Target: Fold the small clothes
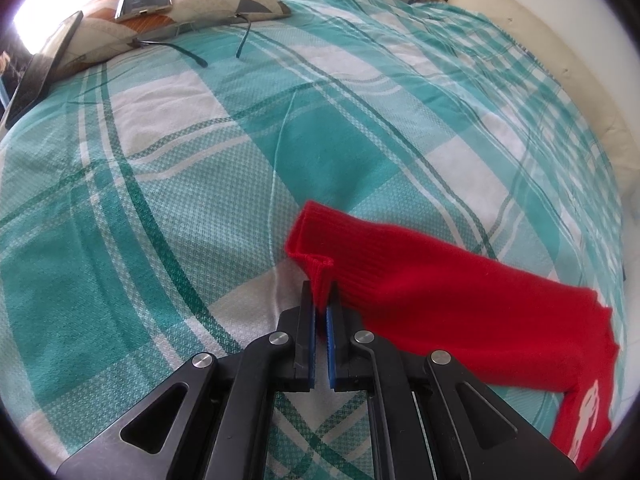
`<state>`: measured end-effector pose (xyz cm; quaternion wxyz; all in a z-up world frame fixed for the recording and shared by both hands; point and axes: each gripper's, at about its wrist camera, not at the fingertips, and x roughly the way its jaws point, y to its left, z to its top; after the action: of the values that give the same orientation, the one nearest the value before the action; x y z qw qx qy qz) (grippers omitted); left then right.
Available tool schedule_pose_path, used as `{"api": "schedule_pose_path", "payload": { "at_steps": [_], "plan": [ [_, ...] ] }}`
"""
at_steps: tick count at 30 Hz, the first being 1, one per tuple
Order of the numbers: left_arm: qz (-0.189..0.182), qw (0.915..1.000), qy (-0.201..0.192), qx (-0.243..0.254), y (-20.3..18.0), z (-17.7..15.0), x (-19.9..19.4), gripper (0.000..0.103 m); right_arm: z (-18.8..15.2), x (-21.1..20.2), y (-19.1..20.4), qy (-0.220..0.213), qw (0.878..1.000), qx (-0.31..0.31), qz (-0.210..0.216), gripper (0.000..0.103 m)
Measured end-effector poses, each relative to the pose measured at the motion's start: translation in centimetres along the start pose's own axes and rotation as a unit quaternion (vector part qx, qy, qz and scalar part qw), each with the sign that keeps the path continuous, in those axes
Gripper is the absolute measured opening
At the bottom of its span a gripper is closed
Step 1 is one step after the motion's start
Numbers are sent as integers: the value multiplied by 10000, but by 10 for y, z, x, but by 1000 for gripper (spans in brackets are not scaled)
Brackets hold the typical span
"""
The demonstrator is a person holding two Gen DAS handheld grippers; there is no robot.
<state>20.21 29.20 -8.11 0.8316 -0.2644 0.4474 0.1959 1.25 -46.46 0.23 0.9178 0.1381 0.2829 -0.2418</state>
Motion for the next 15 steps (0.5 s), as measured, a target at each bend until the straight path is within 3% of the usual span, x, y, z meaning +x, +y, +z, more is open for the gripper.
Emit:
{"api": "schedule_pose_path", "payload": {
  "at_steps": [15],
  "plan": [
    [84, 9999, 33, 62, 0, -1, 3, 4, -2, -5, -8, -8, 9997, 232, 59, 68]
  ]
}}
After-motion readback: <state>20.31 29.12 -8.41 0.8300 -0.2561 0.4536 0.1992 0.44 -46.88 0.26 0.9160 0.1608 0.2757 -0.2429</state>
